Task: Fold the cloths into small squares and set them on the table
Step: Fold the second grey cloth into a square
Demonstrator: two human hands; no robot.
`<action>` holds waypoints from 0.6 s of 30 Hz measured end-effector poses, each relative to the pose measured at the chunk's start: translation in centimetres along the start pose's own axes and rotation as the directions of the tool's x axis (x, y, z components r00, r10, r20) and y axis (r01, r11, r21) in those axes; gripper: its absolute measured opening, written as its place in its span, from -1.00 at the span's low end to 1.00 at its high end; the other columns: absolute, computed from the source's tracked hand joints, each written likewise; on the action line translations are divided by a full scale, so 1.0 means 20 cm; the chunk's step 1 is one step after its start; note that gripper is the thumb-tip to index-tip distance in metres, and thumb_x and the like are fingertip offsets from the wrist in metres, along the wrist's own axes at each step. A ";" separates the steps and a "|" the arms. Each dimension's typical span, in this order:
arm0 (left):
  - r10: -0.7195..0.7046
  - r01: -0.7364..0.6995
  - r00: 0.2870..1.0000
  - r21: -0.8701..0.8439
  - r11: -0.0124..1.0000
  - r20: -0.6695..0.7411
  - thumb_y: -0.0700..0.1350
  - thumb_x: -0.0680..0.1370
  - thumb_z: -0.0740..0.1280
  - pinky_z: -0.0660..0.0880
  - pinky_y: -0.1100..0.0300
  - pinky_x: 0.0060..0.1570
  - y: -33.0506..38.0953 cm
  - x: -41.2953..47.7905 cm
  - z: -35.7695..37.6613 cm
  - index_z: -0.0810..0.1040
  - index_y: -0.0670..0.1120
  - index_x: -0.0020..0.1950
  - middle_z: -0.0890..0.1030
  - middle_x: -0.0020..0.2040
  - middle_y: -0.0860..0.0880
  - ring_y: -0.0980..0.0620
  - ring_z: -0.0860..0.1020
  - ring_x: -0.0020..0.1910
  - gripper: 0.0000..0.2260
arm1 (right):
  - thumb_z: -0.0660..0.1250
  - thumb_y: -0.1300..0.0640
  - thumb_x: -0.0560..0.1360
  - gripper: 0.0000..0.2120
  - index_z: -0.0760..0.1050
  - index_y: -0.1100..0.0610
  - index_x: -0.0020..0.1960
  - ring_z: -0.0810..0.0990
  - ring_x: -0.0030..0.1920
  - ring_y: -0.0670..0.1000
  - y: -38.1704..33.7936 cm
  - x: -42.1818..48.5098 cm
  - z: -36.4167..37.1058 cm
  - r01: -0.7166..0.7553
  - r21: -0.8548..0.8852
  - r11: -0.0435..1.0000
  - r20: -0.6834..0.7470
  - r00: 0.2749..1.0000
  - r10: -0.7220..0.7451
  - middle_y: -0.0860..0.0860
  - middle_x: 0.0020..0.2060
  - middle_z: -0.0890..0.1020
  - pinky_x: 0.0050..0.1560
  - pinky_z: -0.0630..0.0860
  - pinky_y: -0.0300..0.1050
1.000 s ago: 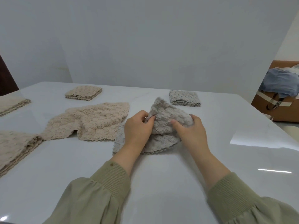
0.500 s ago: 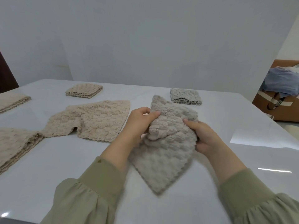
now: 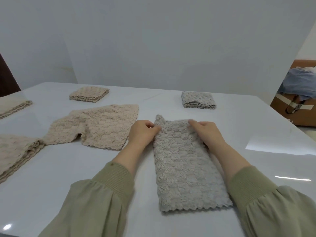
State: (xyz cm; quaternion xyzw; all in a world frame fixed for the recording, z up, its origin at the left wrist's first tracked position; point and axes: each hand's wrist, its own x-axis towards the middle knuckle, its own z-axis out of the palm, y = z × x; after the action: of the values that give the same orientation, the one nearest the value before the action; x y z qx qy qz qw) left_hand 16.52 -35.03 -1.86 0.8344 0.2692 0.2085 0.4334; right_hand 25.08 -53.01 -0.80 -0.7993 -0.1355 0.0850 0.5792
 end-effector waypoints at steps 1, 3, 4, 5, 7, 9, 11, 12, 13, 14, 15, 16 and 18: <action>-0.012 0.012 1.000 -0.034 0.999 -0.003 0.03 0.44 0.44 0.53 0.18 -0.27 0.00 0.01 0.00 0.65 -0.05 -0.28 0.64 -0.37 -0.02 0.04 0.57 -0.40 -0.82 | 0.34 -0.06 0.48 -0.60 0.43 0.18 -0.39 0.24 -0.64 -0.07 -0.02 0.02 0.00 -0.067 0.006 0.998 0.010 0.998 0.067 -0.06 -0.62 0.34 -0.54 0.18 -0.30; -0.031 0.029 0.999 -0.105 0.994 -0.012 0.00 0.46 0.43 0.51 0.22 -0.42 -0.01 0.02 0.01 0.65 -0.08 -0.24 0.62 -0.39 -0.04 0.04 0.54 -0.47 -0.83 | 0.36 -0.08 0.46 -0.61 0.35 0.14 -0.39 0.28 -0.57 0.00 -0.03 0.09 -0.01 -0.147 -0.056 0.988 0.029 0.988 0.149 0.01 -0.55 0.33 -0.47 0.22 -0.25; -0.033 0.030 0.999 -0.114 0.993 -0.025 0.00 0.46 0.42 0.50 0.27 -0.46 -0.01 0.03 0.01 0.65 -0.08 -0.19 0.62 -0.39 -0.02 0.05 0.54 -0.47 -0.85 | 0.37 -0.07 0.45 -0.61 0.33 0.13 -0.38 0.30 -0.54 0.02 -0.04 0.12 -0.01 -0.176 -0.077 0.981 0.045 0.983 0.179 0.03 -0.53 0.34 -0.44 0.25 -0.22; -0.027 0.022 0.999 -0.096 0.995 -0.043 0.01 0.46 0.42 0.47 0.30 -0.45 -0.01 0.05 0.01 0.64 -0.06 -0.14 0.62 -0.35 0.01 0.07 0.55 -0.44 -0.85 | 0.38 -0.05 0.45 -0.62 0.33 0.14 -0.37 0.31 -0.54 0.03 -0.04 0.14 -0.02 -0.200 -0.079 0.977 0.065 0.977 0.205 0.04 -0.53 0.35 -0.44 0.26 -0.21; -0.011 0.007 0.997 -0.054 0.999 -0.073 0.05 0.46 0.41 0.44 0.30 -0.38 -0.02 0.08 0.03 0.60 -0.01 -0.02 0.61 -0.27 0.07 0.12 0.56 -0.34 -0.82 | 0.39 -0.01 0.46 -0.67 0.36 0.15 -0.32 0.31 -0.58 0.00 -0.05 0.19 -0.03 -0.270 -0.027 0.963 0.133 0.953 0.271 0.02 -0.58 0.36 -0.51 0.26 -0.26; -0.008 0.004 0.997 -0.055 0.998 -0.074 0.05 0.46 0.41 0.44 0.27 -0.30 -0.02 0.11 0.05 0.56 0.02 0.05 0.56 -0.25 0.12 0.14 0.55 -0.27 -0.78 | 0.39 0.04 0.47 -0.73 0.40 0.17 -0.26 0.31 -0.60 -0.04 -0.05 0.22 -0.03 -0.300 0.000 0.954 0.176 0.939 0.295 0.01 -0.58 0.38 -0.58 0.25 -0.29; 0.000 -0.004 0.998 -0.074 0.997 -0.058 0.01 0.45 0.43 0.51 0.17 -0.15 -0.02 0.14 0.06 0.56 0.02 0.13 0.57 -0.22 0.10 0.07 0.57 -0.20 -0.73 | 0.40 0.12 0.46 -0.76 0.42 0.18 -0.29 0.30 -0.60 -0.04 -0.02 0.26 -0.03 -0.257 -0.011 0.966 0.181 0.950 0.254 0.05 -0.54 0.38 -0.59 0.24 -0.29; 0.002 -0.006 0.999 -0.091 0.996 -0.047 -0.02 0.45 0.43 0.54 0.12 -0.10 -0.02 0.15 0.07 0.55 0.02 0.16 0.58 -0.20 0.08 0.04 0.58 -0.18 -0.71 | 0.41 0.17 0.46 -0.76 0.44 0.18 -0.32 0.30 -0.60 -0.04 -0.01 0.28 -0.03 -0.219 -0.009 0.976 0.176 0.960 0.218 0.06 -0.54 0.37 -0.58 0.23 -0.28; 0.005 -0.009 0.999 -0.110 0.994 -0.039 -0.07 0.45 0.43 0.55 0.10 -0.09 -0.01 0.16 0.07 0.54 0.02 0.18 0.59 -0.19 0.05 0.03 0.59 -0.19 -0.69 | 0.42 0.21 0.45 -0.78 0.46 0.19 -0.33 0.29 -0.60 -0.05 0.00 0.29 -0.03 -0.185 0.000 0.983 0.166 0.969 0.182 0.05 -0.55 0.38 -0.58 0.22 -0.29; 0.005 -0.009 0.999 -0.132 0.991 -0.034 -0.12 0.45 0.43 0.55 0.11 -0.11 -0.01 0.17 0.07 0.54 0.02 0.19 0.59 -0.18 0.03 0.03 0.58 -0.20 -0.68 | 0.42 0.24 0.44 -0.82 0.49 0.18 -0.30 0.30 -0.60 -0.06 0.00 0.29 -0.03 -0.159 0.020 0.987 0.152 0.976 0.154 0.04 -0.56 0.40 -0.59 0.21 -0.30; 0.005 -0.010 0.999 -0.158 0.987 -0.033 -0.16 0.44 0.43 0.53 0.13 -0.13 -0.01 0.18 0.07 0.54 0.02 0.19 0.59 -0.17 0.00 0.03 0.57 -0.22 -0.67 | 0.43 0.27 0.43 -0.86 0.51 0.18 -0.26 0.30 -0.60 -0.07 0.01 0.29 -0.03 -0.143 0.046 0.989 0.140 0.981 0.135 0.02 -0.56 0.43 -0.59 0.21 -0.31; 0.000 -0.006 1.000 -0.188 0.982 -0.031 -0.18 0.43 0.44 0.52 0.13 -0.14 -0.02 0.19 0.07 0.55 0.02 0.18 0.60 -0.16 -0.02 0.02 0.57 -0.22 -0.66 | 0.44 0.29 0.41 -0.88 0.52 0.17 -0.23 0.31 -0.59 -0.07 0.01 0.29 -0.04 -0.135 0.069 0.988 0.131 0.983 0.125 0.02 -0.53 0.46 -0.58 0.22 -0.30; -0.014 0.010 1.000 -0.234 0.972 -0.014 -0.22 0.40 0.47 0.52 0.07 -0.09 -0.02 0.20 0.07 0.57 0.01 0.14 0.59 -0.18 -0.03 -0.01 0.57 -0.20 -0.65 | 0.46 0.32 0.38 -0.87 0.53 0.16 -0.22 0.29 -0.55 -0.04 0.01 0.30 -0.04 -0.114 0.091 0.989 0.118 0.988 0.103 0.06 -0.48 0.48 -0.54 0.21 -0.25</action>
State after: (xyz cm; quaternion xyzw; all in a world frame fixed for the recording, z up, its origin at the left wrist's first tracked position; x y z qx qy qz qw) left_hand 20.31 -33.13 -2.44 0.7743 0.2511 0.2425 0.5278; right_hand 30.97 -51.90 -0.65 -0.7702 -0.1200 0.1680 0.6035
